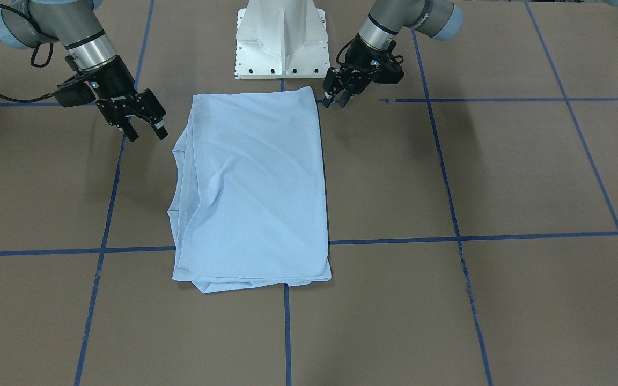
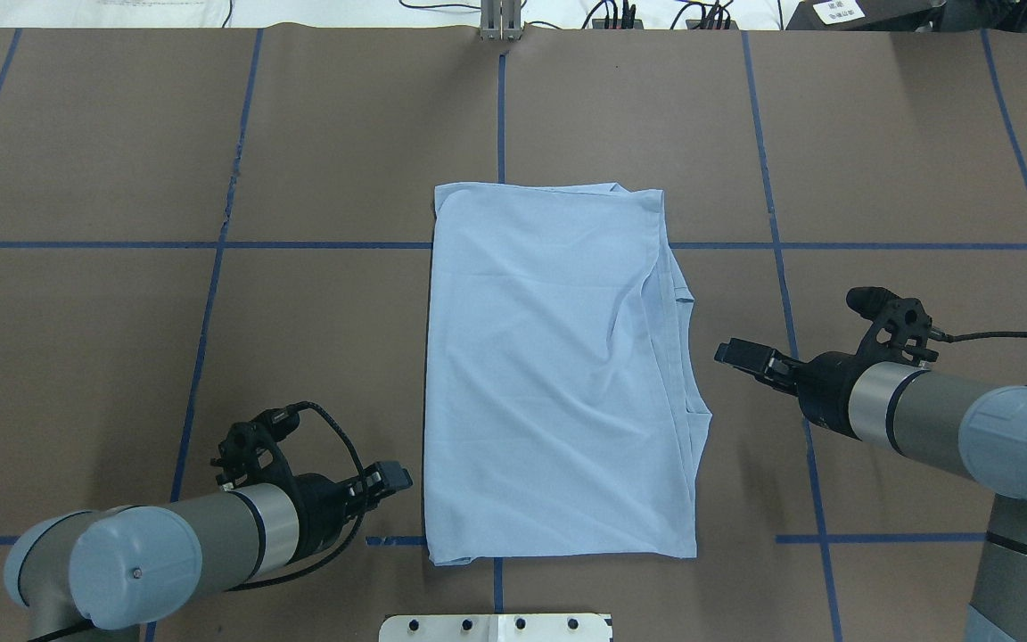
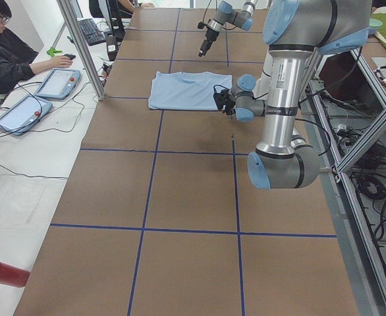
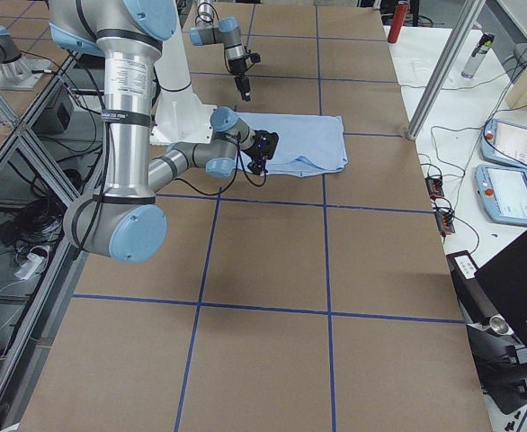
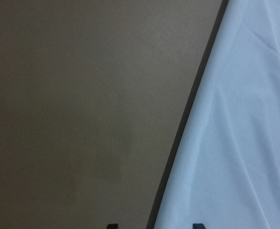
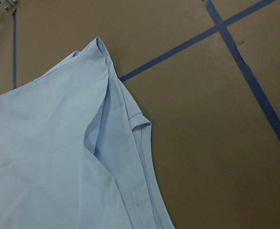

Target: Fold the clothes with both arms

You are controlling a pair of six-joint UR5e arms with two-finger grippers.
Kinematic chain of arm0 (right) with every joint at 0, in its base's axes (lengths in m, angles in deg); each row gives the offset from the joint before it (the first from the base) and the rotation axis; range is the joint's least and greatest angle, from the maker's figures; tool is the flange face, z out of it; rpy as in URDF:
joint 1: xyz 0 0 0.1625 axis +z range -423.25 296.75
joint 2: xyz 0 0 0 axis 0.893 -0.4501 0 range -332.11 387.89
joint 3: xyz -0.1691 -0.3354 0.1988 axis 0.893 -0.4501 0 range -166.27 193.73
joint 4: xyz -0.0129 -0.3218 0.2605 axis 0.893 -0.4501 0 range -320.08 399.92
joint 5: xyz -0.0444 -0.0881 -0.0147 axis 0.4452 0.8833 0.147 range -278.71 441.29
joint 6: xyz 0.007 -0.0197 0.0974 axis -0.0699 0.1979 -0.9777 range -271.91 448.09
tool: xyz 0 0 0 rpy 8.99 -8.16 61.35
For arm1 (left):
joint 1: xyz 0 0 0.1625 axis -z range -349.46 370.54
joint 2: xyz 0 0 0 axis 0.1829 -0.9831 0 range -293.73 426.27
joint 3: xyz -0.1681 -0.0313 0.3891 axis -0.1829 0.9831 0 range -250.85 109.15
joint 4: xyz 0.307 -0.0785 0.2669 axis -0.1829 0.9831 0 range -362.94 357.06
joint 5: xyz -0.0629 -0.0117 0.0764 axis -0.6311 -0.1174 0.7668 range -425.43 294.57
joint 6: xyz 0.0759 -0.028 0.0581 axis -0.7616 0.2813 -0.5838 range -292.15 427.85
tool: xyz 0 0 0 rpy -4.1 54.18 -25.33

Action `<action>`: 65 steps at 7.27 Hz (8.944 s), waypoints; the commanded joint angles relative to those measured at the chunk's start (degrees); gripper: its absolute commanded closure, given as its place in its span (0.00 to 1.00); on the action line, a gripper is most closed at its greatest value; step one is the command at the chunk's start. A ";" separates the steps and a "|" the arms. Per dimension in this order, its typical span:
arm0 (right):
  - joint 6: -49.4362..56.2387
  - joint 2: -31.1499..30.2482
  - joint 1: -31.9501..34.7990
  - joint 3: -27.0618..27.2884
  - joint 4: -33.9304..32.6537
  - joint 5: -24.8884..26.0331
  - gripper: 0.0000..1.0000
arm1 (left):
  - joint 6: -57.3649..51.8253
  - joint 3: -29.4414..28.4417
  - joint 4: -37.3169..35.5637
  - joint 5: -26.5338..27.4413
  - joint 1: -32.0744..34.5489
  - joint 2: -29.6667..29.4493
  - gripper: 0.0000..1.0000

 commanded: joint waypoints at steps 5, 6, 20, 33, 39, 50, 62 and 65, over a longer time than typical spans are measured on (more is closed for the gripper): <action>-0.31 0.07 -0.55 -0.17 -0.11 1.01 0.01 | 2.22 -4.64 -2.35 1.91 -4.18 -6.27 0.39; -0.31 0.07 -0.64 -0.17 0.06 1.01 0.01 | 2.21 -4.64 -2.35 1.91 -4.18 -6.27 0.40; -0.31 0.07 -1.08 -0.43 0.41 1.10 0.01 | 1.95 -4.73 -2.35 2.00 -5.06 -6.36 0.63; -29.30 20.02 -24.01 2.83 -48.36 15.33 0.13 | 1.42 -4.55 -2.27 2.79 -5.06 -6.36 1.00; -31.60 21.34 -26.13 -0.69 -51.00 16.92 0.27 | 1.42 -4.55 -2.27 2.88 -5.15 -6.27 1.00; -34.68 25.12 -21.74 3.68 -50.83 17.97 1.00 | -3.66 4.29 -7.50 2.27 -3.04 -6.18 1.00; -25.74 36.72 -17.90 6.74 -68.18 16.83 1.00 | -12.01 18.07 -37.86 -5.91 6.43 -11.44 1.00; -19.75 36.98 -9.98 -5.51 -54.45 13.77 1.00 | -16.05 10.68 -37.51 -6.00 11.53 -14.78 1.00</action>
